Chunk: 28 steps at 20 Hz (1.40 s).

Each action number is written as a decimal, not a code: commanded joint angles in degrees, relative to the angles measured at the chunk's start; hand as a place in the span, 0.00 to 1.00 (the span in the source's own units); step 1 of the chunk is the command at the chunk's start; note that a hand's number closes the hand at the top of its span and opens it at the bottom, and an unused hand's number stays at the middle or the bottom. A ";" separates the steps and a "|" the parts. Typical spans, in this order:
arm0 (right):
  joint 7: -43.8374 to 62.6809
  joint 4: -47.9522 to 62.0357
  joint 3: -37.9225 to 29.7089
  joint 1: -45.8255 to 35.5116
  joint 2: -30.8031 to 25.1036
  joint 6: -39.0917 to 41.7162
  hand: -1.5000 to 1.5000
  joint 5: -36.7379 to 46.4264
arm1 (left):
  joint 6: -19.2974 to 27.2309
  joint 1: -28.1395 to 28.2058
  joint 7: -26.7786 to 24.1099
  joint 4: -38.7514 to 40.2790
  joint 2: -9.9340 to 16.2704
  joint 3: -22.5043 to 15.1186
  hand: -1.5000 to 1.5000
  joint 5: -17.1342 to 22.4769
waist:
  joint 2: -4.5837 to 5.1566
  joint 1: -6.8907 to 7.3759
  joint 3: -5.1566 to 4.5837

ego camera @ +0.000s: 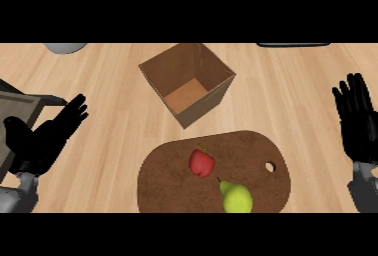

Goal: Pick the bell pepper from the cutting board and place it in the cardboard box

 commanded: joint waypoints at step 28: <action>41.50 -22.58 38.22 -1.52 -10.20 8.09 0.00 61.57 | 15.67 1.76 -8.19 10.19 -0.30 3.70 0.50 -20.63 | 1.07 0.43 -2.21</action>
